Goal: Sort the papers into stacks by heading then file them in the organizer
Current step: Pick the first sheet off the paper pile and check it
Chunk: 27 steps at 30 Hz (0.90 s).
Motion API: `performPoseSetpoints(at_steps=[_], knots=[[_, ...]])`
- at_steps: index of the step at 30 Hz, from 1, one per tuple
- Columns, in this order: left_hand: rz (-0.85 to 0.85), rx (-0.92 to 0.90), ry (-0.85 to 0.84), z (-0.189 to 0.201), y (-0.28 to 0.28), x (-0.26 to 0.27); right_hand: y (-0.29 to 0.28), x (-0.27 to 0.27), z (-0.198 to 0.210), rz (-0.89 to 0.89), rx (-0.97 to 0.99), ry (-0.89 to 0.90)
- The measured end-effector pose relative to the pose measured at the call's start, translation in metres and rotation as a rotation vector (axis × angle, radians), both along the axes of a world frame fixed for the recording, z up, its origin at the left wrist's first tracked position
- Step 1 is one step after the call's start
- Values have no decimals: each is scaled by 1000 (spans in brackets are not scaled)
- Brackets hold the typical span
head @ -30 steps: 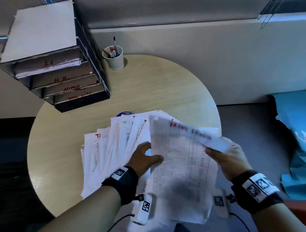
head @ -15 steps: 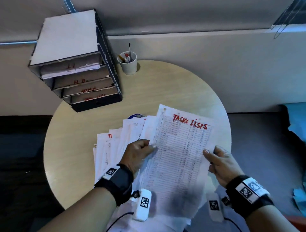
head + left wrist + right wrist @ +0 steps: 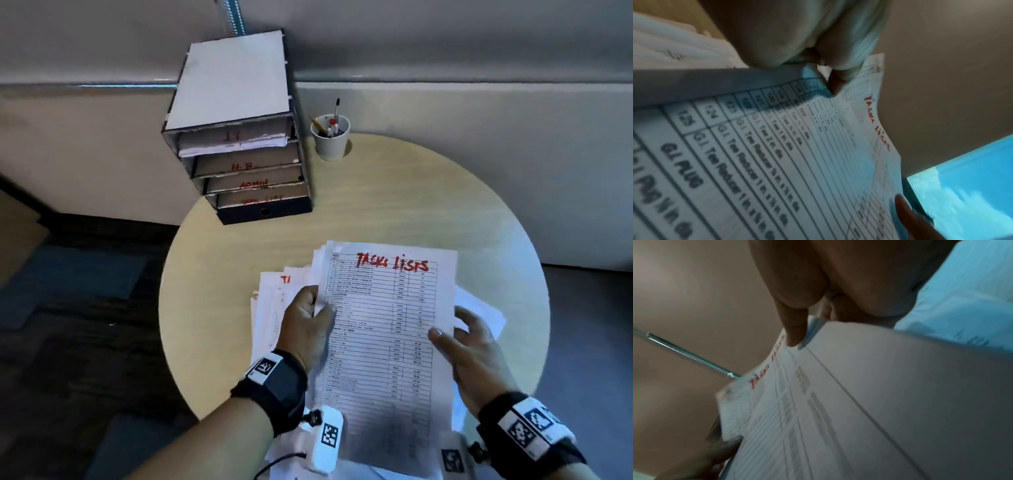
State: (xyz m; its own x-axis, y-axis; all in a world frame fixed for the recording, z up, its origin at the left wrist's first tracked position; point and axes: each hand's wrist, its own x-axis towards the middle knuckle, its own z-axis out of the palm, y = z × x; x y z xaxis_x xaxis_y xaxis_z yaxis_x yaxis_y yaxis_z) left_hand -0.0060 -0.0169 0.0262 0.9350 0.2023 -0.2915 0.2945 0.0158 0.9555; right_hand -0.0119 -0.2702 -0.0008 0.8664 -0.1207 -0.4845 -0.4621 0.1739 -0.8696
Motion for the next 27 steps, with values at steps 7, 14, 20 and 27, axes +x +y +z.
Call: performPoseSetpoints(at_steps=[7, 14, 20, 27], knots=[[84, -261, 63, 26, 88, -12, 76, -18, 1, 402, -373, 78], [216, 21, 307, -2, 172, -65, 168, 6, 28, 514, -255, 21], [241, 493, 405, -29, 291, -13, 159, -9, 0, 921, -1031, -73], [7, 740, 570, -60, 348, 33, 121, -32, -19, 1086, -1351, 35]])
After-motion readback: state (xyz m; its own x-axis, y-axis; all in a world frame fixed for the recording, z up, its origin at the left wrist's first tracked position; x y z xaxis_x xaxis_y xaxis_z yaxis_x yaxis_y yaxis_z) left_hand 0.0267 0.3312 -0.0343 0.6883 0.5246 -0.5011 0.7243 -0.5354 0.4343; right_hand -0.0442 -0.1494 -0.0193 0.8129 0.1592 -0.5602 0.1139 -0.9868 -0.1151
